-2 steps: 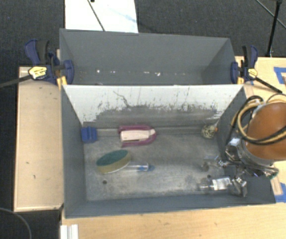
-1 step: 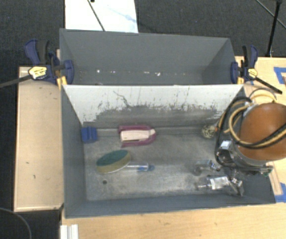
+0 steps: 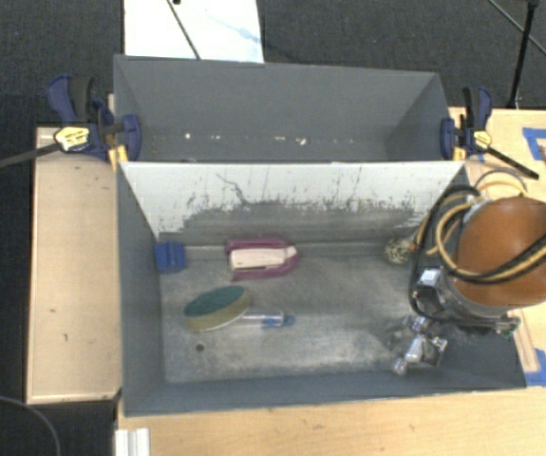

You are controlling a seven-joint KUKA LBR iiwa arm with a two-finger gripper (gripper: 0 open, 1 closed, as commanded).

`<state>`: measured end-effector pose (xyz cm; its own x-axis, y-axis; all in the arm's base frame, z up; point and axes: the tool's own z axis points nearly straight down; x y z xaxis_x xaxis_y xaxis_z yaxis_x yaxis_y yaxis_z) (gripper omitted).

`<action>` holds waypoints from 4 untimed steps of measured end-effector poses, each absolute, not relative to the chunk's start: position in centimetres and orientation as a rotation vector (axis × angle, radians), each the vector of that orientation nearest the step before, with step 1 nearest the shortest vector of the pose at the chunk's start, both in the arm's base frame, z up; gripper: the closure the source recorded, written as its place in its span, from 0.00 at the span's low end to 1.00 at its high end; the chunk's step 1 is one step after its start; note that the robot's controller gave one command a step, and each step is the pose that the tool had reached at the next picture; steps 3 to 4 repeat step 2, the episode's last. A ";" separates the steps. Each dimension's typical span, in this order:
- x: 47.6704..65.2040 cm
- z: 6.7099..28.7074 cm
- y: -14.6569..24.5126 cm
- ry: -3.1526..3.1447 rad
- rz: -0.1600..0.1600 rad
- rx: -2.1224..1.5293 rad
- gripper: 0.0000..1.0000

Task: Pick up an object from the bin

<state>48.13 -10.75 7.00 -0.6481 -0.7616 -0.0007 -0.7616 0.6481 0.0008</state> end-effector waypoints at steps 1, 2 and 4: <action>49.5 18.6 -11.8 2.848 -0.010 -1.304 1.00; 51.9 24.0 -10.8 2.541 -0.005 -1.839 1.00; 51.9 24.0 -10.8 2.541 -0.005 -1.839 1.00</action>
Offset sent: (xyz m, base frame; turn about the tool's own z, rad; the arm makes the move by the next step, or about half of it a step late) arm 0.0109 -0.0102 0.1111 0.0022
